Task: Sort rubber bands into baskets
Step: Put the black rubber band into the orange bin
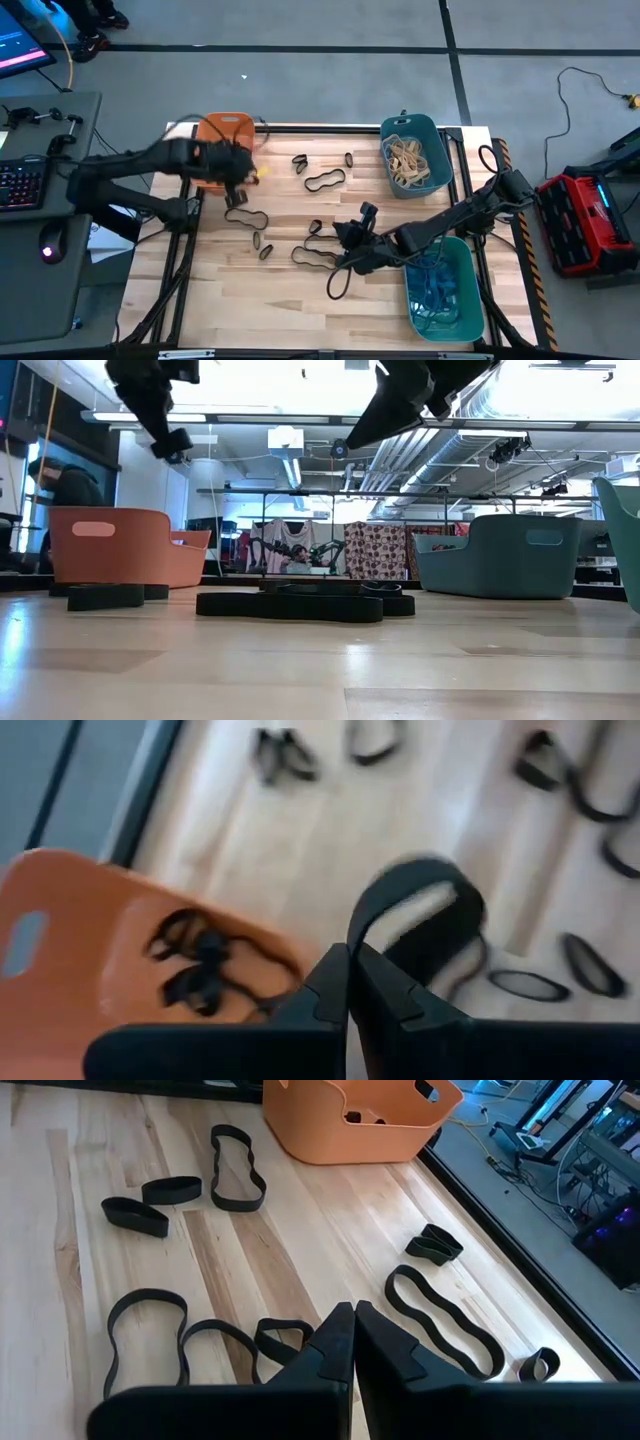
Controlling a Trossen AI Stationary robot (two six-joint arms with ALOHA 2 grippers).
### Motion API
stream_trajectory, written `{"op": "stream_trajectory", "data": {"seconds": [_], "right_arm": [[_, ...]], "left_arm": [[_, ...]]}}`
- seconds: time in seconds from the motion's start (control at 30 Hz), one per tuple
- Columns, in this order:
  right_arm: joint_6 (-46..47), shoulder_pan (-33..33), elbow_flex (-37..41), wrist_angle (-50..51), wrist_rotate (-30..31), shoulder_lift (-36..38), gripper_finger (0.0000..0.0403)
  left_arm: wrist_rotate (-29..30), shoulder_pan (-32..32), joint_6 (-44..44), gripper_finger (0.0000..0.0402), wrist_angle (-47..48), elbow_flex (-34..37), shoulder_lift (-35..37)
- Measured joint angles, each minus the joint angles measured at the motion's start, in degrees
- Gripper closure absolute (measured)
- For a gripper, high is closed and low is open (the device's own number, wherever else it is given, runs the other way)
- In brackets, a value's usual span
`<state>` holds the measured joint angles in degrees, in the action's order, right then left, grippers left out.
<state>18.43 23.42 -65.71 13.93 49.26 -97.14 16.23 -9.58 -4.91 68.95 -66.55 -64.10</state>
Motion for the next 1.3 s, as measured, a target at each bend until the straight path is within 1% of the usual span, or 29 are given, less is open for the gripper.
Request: {"op": "stream_trajectory", "data": {"seconds": [0.1, 0.2, 0.33, 0.43, 0.6, 0.8, 0.93, 1.07, 1.17, 1.3], "right_arm": [[0.61, -0.43, 0.00, 0.02, -0.43, -0.30, 0.0403], [0.72, -1.04, 0.00, -0.08, -1.50, -1.03, 0.0403], [0.76, -1.76, 0.00, -0.04, -2.39, -1.91, 0.0403], [0.78, -2.19, 0.00, -0.90, -2.80, -2.23, 0.0403], [-0.89, -2.00, 0.00, -2.69, -2.86, -2.40, 0.0403], [-1.13, -2.01, 0.00, -2.35, -2.83, -2.40, 0.0403], [-2.38, -2.01, 0.00, -2.29, -2.80, -2.40, 0.0403], [-2.40, -2.01, 0.00, -2.29, -2.80, -2.40, 0.0403], [-2.40, -2.01, 0.00, -2.27, -2.80, -2.40, 0.0403], [-2.42, -2.01, 0.00, -2.27, -2.78, -2.40, 0.0403]], "left_arm": [[-0.65, -6.74, 3.50, 0.0401, 0.77, -2.06, -0.14], [-2.56, -13.25, 7.19, 0.0401, 1.17, -2.44, -0.23], [-2.12, -21.20, 11.88, 0.0401, 1.88, -2.44, -1.34], [-2.14, -26.70, 14.67, 0.0401, 1.78, -2.44, -3.26], [-2.12, -34.17, 18.14, 0.0401, 1.72, -2.44, -8.67], [-2.24, -39.59, 20.17, 0.0401, 0.43, -2.44, -15.77], [-3.77, -42.49, 20.34, 0.0401, -0.80, -2.42, -20.25], [-3.84, -44.78, 20.72, 0.0401, -4.09, -2.42, -23.47], [-3.88, -46.10, 22.38, 0.0401, -5.25, -2.42, -25.56], [-4.07, -47.15, 26.80, 0.0401, -5.29, -2.42, -28.09]]}}
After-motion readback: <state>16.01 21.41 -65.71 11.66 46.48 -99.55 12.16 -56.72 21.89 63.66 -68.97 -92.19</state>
